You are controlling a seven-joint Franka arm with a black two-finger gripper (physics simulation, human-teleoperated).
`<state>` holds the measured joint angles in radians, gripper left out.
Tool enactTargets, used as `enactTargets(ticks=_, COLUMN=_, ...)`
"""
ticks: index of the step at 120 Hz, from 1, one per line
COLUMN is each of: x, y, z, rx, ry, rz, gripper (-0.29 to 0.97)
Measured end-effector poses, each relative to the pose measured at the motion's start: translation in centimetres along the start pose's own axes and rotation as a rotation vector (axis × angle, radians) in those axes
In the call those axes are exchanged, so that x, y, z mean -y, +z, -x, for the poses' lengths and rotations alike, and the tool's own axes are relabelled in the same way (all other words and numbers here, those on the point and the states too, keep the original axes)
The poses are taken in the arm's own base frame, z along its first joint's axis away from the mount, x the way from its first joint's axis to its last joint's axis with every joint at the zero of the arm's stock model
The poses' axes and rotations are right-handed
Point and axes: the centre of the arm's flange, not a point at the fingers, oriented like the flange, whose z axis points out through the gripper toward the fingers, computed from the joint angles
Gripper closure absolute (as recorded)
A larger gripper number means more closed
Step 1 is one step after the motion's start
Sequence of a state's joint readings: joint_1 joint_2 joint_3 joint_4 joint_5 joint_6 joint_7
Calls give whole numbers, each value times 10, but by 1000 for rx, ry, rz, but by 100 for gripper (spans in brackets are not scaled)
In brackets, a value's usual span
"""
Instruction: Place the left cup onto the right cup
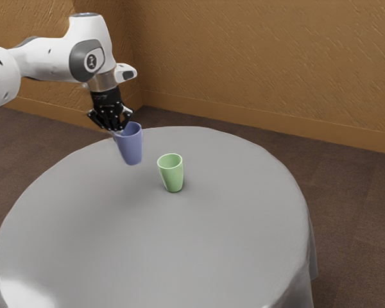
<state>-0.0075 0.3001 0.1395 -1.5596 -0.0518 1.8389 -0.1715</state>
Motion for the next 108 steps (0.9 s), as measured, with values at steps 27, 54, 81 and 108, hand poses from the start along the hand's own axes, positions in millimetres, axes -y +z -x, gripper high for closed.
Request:
enactTargets(ticks=27, x=-17, y=-4, z=0, rx=-5, ry=25, rz=0, gripper=79)
enactTargets(ticks=54, x=-33, y=-7, z=-7, rx=-12, ry=48, rz=2, gripper=79)
enactTargets(ticks=81, x=-49, y=-3, z=-16, rx=-14, ry=68, rz=1, gripper=79)
enactTargets(ticks=108, x=-58, y=1, z=-27, rx=-16, ry=79, rz=-3, gripper=79)
